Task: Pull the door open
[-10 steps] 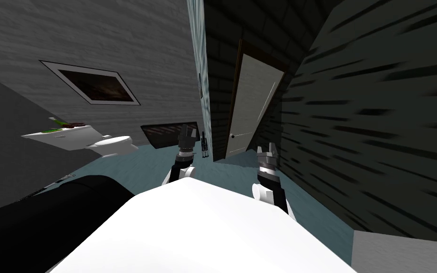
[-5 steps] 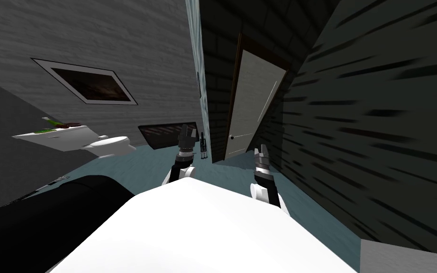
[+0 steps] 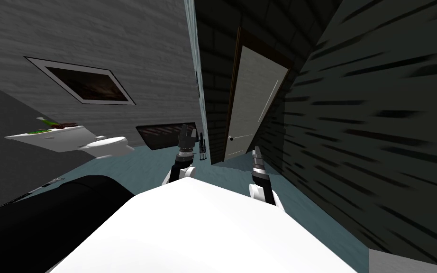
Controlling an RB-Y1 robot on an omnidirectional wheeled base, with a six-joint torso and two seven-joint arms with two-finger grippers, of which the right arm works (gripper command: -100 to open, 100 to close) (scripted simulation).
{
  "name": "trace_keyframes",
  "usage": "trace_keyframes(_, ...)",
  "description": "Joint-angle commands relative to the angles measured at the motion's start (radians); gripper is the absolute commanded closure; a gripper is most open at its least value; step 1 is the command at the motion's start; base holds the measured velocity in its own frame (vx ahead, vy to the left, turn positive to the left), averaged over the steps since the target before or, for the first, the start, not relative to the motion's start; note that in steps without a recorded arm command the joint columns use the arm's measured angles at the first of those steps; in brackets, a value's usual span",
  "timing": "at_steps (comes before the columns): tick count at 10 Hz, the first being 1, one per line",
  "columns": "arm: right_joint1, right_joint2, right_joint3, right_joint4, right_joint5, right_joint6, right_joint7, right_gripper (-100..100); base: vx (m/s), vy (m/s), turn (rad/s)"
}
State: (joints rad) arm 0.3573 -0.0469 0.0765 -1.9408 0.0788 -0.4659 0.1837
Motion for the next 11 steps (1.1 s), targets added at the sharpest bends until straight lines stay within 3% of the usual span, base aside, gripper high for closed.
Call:
trace_keyframes(1, -0.009, -0.005, 0.001, 0.043, 0.023, -0.018, 0.039, -100, 0.104, -0.030, 0.009)
trace_keyframes(11, -0.071, -0.018, 0.004, 0.277, 0.160, -0.101, 0.259, -100, 0.089, -0.039, 0.008)
